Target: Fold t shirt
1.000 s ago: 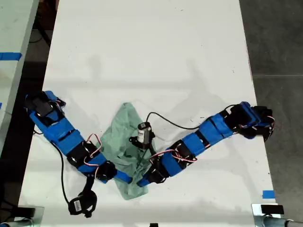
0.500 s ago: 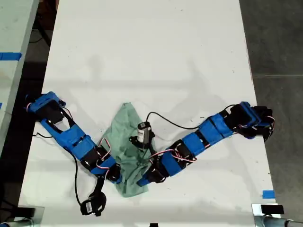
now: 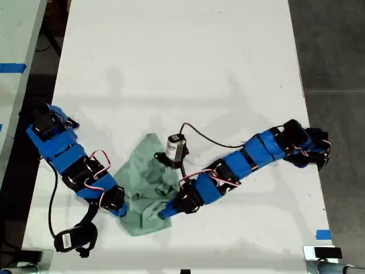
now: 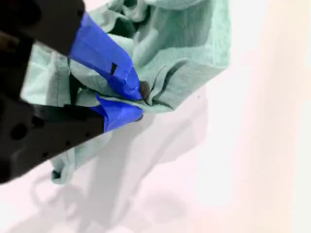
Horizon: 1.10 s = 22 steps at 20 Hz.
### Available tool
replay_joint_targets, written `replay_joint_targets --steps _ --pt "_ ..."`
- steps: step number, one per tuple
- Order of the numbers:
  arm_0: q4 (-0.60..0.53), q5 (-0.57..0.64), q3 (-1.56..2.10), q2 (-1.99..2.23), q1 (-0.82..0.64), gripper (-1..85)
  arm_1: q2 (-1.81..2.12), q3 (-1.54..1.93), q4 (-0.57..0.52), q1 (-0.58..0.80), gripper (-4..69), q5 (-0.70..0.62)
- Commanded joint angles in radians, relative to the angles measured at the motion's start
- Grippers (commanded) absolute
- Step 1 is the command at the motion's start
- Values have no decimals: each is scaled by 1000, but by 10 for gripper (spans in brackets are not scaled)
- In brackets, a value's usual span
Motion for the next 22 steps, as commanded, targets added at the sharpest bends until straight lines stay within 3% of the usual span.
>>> replay_joint_targets --steps 1,4,7,8,9,11,13,15,16,17,18,20,22 --pt "71 -18 106 259 -80 -4 137 -17 57 109 18 -32" --pt "31 32 548 640 -225 -4 137 40 160 264 19 -18" --pt "-207 222 1184 1285 -466 -4 135 172 170 410 19 -8" --pt "-224 256 1353 1546 -543 104 137 190 189 446 25 -5" --pt "-187 258 1471 1753 -603 248 137 193 218 476 102 -11" --pt "-163 296 1534 1804 -644 313 166 193 288 509 331 -25" --pt "-112 275 1379 1483 -647 393 256 190 370 529 419 -60" --pt "12 258 1120 1207 -664 436 370 187 457 540 448 -80" --pt "109 256 963 1091 -678 434 431 187 523 552 436 -83" --pt "186 261 811 1002 -692 413 502 195 614 574 255 -69" --pt "189 278 726 988 -713 347 589 227 709 598 -1 -38" --pt "184 370 692 1062 -851 76 890 486 758 626 -3 0" --pt "137 462 795 1235 -989 -1 1333 910 663 640 -3 -6"
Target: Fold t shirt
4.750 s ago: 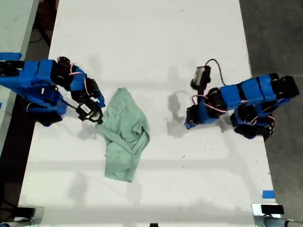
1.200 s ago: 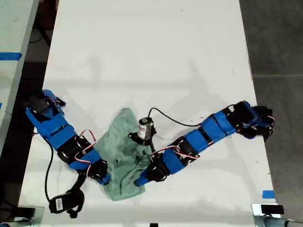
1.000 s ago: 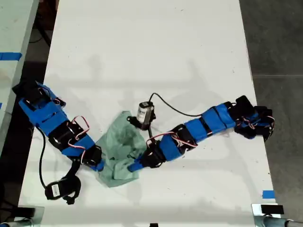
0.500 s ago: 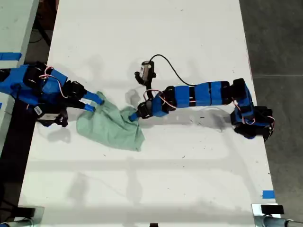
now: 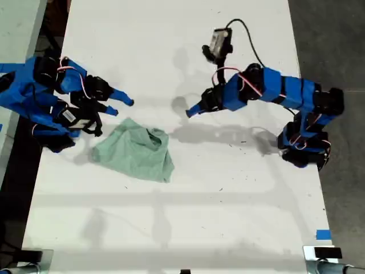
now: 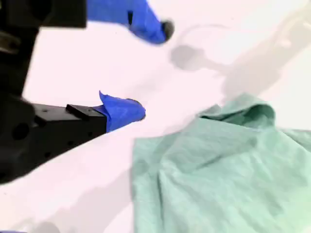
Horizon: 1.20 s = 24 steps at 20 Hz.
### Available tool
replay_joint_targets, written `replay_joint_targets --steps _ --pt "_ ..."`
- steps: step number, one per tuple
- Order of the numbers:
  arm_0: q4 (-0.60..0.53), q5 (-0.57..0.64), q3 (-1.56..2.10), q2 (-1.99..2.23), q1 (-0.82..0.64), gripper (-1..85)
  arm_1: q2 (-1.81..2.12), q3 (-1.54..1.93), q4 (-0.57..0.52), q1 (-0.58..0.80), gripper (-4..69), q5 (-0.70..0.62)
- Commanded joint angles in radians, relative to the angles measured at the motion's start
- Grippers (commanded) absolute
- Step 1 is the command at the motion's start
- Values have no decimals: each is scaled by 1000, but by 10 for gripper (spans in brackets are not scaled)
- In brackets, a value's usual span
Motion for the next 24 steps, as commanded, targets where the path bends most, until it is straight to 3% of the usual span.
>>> replay_joint_targets --steps 1,3,6,7,9,10,13,14,16,17,18,19,23,24 --pt "-91 133 98 242 -160 -4 739 586 -144 15 15 -23" --pt "-233 238 373 495 -198 -4 1197 974 -156 20 16 -6" --pt "-523 298 1011 1009 -103 -4 1611 1463 -129 -41 15 110" --pt "-560 285 1184 1095 -72 -4 1600 1563 -181 -78 15 143" --pt "-772 259 1414 1095 28 -4 1600 1726 -314 -140 15 202" --pt "-781 232 1414 1037 43 -4 1600 1767 -301 -140 15 247" --pt "-598 67 1414 1088 46 -4 1601 1781 -103 -89 35 391" --pt "-558 12 1414 1071 61 -4 1600 1779 -57 -83 139 413" --pt "-563 -34 1416 1091 149 7 1600 1779 -57 -67 167 166" --pt "-560 -25 1416 1080 147 40 1600 1779 -57 -66 164 -23" --pt "-560 40 1416 1081 135 76 1600 1779 -57 -66 164 -252" --pt "-560 179 1416 1081 106 98 1600 1779 -57 -84 154 -333" --pt "-563 813 1416 1081 12 100 1600 1779 -57 -107 117 -328" --pt "-563 811 1416 1086 0 96 1600 1779 -57 -107 113 -328"
